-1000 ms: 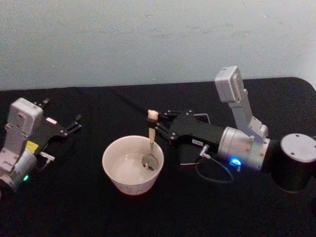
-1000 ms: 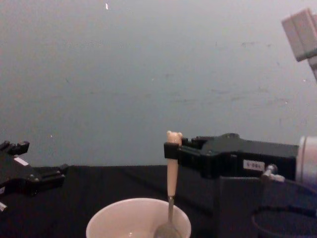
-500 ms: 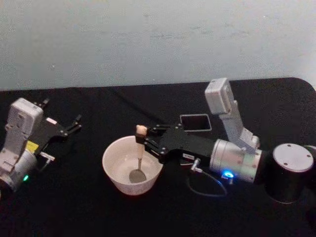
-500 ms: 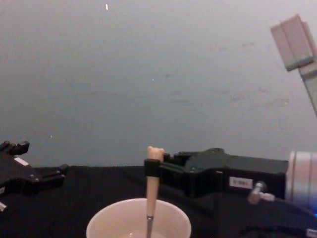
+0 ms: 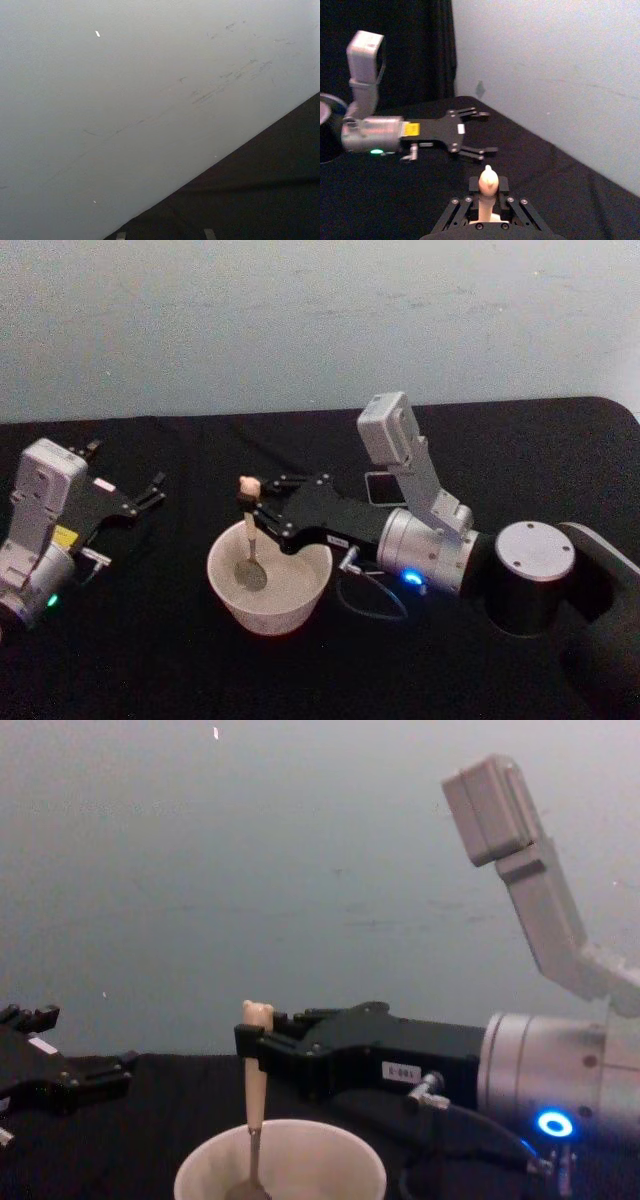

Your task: Pick up the stirring spoon with one hand, stir inside the cup, then place it back in its original position.

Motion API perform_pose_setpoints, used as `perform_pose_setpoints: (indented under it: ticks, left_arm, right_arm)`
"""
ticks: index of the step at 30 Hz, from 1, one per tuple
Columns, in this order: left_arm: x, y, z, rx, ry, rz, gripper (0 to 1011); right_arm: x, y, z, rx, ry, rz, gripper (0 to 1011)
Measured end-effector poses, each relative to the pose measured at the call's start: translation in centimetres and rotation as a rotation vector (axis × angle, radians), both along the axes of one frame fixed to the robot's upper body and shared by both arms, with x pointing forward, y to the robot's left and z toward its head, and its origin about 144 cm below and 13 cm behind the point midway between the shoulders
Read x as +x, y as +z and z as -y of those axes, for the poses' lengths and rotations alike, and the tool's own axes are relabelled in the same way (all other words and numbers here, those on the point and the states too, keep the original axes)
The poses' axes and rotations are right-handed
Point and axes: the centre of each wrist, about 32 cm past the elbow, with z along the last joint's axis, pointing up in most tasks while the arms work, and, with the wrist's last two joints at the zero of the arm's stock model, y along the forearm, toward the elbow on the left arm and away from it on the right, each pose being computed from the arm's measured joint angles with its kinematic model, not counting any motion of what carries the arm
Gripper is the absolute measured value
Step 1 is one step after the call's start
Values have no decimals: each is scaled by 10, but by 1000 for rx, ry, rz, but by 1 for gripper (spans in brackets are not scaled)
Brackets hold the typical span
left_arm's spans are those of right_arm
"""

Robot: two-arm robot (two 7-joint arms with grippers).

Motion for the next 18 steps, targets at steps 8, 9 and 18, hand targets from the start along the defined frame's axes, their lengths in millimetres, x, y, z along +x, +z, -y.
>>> perform_pose_setpoints:
  ticks: [8, 9, 18]
  left_arm:
    - [0, 0, 0, 0, 0, 0, 1001]
    - [0, 0, 0, 0, 0, 0, 1002]
    - [0, 0, 0, 0, 0, 0, 1001]
  right_arm:
    - [13, 0, 6, -11, -60, 21, 212]
    - [13, 1, 7, -11, -64, 20, 212]
    - [4, 5, 33, 3, -56, -43, 213]
